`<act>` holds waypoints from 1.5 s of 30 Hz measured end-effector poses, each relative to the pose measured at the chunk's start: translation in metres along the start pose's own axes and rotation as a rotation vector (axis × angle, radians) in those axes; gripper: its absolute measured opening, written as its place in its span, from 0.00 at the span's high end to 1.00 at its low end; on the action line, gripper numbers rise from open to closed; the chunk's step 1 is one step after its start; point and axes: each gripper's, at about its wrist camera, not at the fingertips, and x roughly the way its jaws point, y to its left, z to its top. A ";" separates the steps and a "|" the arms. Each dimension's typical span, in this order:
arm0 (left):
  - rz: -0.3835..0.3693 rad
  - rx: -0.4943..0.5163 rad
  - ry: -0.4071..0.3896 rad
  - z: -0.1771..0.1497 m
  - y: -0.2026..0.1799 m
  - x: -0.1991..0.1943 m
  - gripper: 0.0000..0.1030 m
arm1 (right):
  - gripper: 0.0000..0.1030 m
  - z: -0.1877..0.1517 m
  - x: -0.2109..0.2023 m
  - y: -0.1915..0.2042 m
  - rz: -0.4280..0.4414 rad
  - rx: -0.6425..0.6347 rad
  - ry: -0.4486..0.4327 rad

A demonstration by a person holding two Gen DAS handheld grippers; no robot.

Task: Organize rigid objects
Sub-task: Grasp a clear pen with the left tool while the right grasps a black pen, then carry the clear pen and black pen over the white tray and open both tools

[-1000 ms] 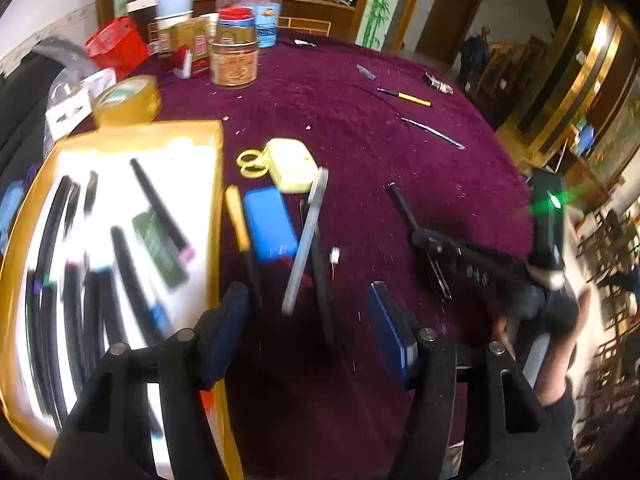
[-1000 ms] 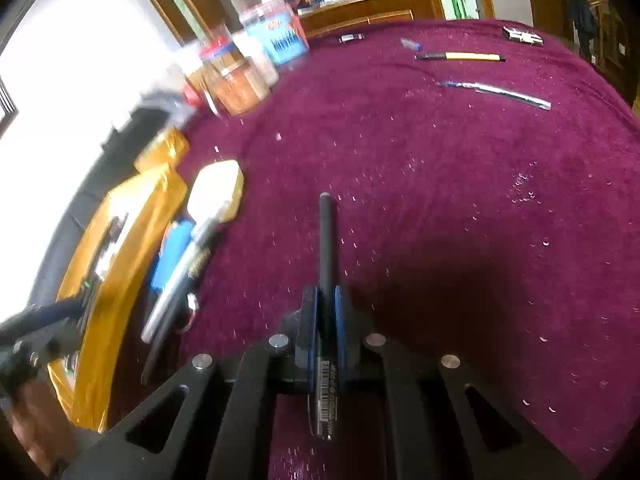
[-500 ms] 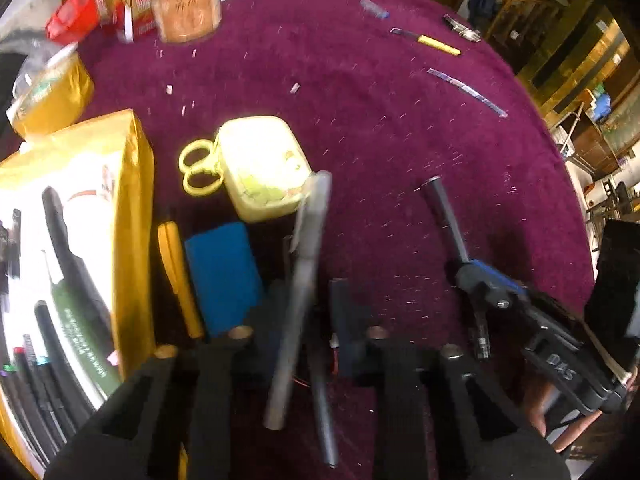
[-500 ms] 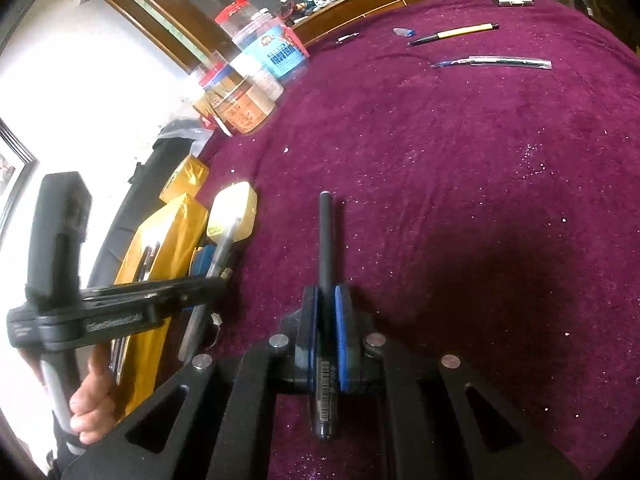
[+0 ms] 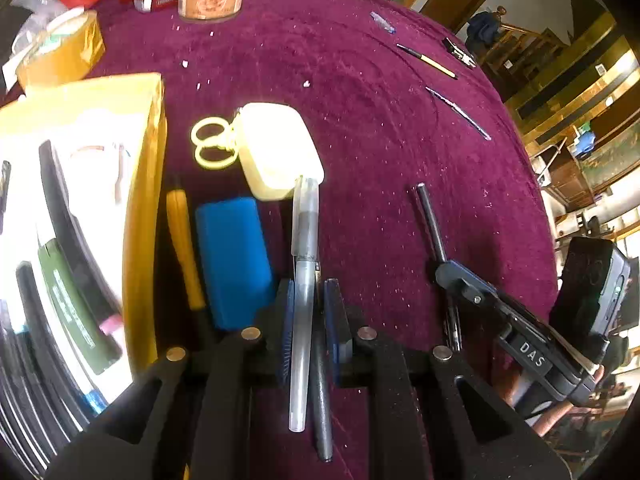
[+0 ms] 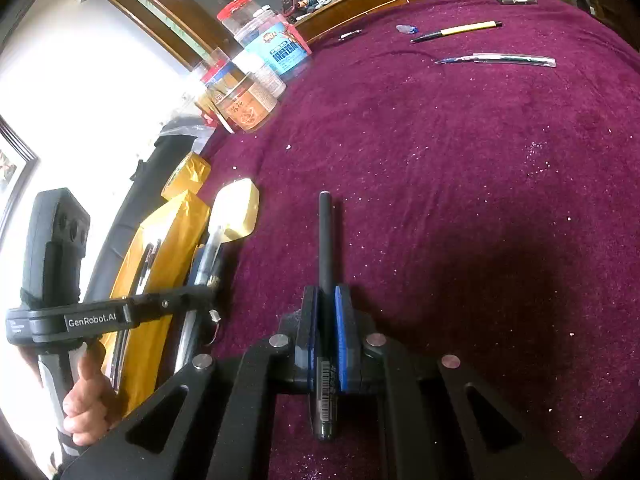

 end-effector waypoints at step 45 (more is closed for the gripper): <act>0.001 -0.233 -0.328 -0.129 0.121 -0.159 0.94 | 0.92 -0.059 -0.003 0.147 0.287 -0.189 0.026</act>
